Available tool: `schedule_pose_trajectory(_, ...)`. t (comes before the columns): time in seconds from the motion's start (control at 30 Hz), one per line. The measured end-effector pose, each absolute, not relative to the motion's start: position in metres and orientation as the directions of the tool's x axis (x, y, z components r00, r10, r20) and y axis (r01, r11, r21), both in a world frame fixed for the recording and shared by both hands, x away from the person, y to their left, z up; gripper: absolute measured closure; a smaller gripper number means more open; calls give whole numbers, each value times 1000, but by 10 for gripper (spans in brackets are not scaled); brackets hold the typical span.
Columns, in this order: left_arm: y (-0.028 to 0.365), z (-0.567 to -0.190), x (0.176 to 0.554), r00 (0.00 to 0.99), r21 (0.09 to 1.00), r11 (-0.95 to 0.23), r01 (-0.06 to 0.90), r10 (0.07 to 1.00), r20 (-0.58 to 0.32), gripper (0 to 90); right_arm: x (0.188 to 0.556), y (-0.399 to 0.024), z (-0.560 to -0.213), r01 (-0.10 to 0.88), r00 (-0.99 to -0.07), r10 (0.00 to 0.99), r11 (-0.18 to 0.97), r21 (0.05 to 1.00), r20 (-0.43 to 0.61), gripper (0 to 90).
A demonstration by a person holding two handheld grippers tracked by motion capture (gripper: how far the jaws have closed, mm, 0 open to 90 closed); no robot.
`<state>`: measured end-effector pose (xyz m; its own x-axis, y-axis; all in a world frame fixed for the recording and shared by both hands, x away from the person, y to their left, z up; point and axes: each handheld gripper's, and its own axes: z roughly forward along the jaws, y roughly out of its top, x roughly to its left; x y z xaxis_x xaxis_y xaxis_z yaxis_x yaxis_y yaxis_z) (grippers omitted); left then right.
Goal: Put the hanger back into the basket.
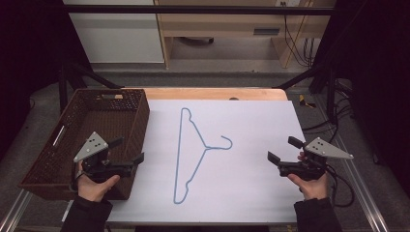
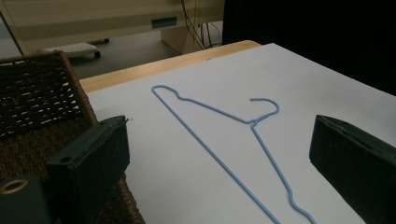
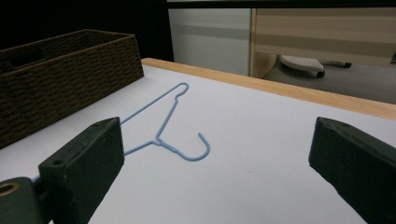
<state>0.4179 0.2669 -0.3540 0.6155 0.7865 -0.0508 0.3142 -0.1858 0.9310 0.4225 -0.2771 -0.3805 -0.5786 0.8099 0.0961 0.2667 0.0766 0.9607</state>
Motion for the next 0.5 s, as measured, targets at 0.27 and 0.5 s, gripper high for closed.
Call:
schedule_pose_trajectory(0.27,257,-355,418,624,923,-208,323,780,-43,50,422,-278,-380,274,-576,812,84,958,94,39)
schedule_pose_trajectory(0.5,240,-355,418,647,916,-240,322,762,-28,59,422,-274,-381,282,-572,816,108,953,77,42)
